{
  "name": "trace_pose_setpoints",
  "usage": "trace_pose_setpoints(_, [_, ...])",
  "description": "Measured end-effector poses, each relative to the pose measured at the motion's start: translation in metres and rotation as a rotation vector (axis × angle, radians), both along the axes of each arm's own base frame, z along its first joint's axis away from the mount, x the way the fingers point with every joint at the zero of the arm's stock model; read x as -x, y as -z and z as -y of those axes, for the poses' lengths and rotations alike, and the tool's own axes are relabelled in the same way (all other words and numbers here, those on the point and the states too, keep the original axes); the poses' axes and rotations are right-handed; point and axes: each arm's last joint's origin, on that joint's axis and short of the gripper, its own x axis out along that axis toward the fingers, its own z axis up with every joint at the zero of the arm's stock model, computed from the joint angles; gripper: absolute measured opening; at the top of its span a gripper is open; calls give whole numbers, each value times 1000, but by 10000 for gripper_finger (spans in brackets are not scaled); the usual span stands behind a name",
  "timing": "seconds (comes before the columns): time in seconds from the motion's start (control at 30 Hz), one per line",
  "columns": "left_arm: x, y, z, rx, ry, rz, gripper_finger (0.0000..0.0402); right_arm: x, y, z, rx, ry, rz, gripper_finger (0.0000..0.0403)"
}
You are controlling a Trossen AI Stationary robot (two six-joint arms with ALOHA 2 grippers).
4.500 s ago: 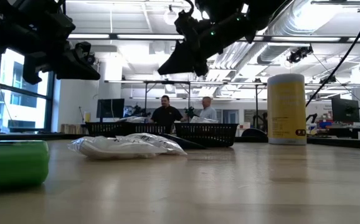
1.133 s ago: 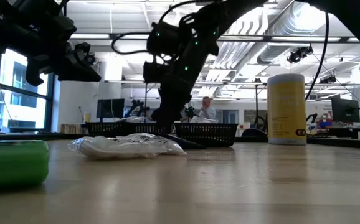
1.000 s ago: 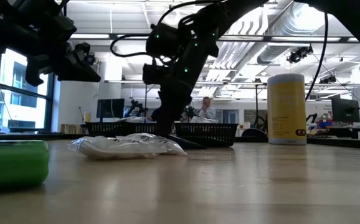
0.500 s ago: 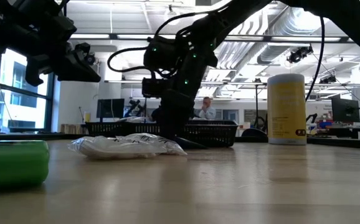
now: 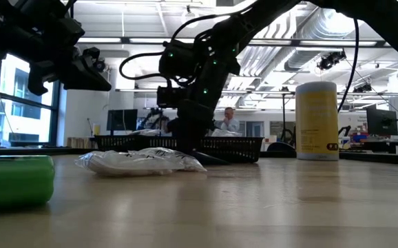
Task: Pick & Place Travel size toiletries
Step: Put the blue shave cream into the bottom black bin
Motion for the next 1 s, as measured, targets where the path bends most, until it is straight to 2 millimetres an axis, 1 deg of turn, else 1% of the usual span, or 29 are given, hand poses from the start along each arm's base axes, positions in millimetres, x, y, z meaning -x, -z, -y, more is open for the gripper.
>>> trace_pose_setpoints(0.17, [0, 0, 0, 0, 0, 0, 1, 0, 0, 0, 55, 12, -8, 152])
trace_pose_setpoints(0.33, [0, 0, 0, 0, 0, 0, 1, 0, 0, 0, 59, 5, -7, 129])
trace_pose_setpoints(0.6, [0, 0, 0, 0, 0, 0, 1, 0, -3, -3, 57, 1, -1, 148])
trace_pose_setpoints(0.67, [0, 0, 0, 0, 0, 0, 1, 2, -11, -4, 54, 0, 7, 141])
trace_pose_setpoints(0.8, [0, 0, 0, -1, 0, 1, 1, 5, -33, -4, 66, 5, 52, 124])
trace_pose_setpoints(0.9, [0, 0, 0, -1, 0, 1, 1, 11, -53, -4, 100, 22, 78, 126])
trace_pose_setpoints(1.0, [0, 0, 0, -1, 0, 1, 1, 18, -77, -2, 157, 54, 106, 146])
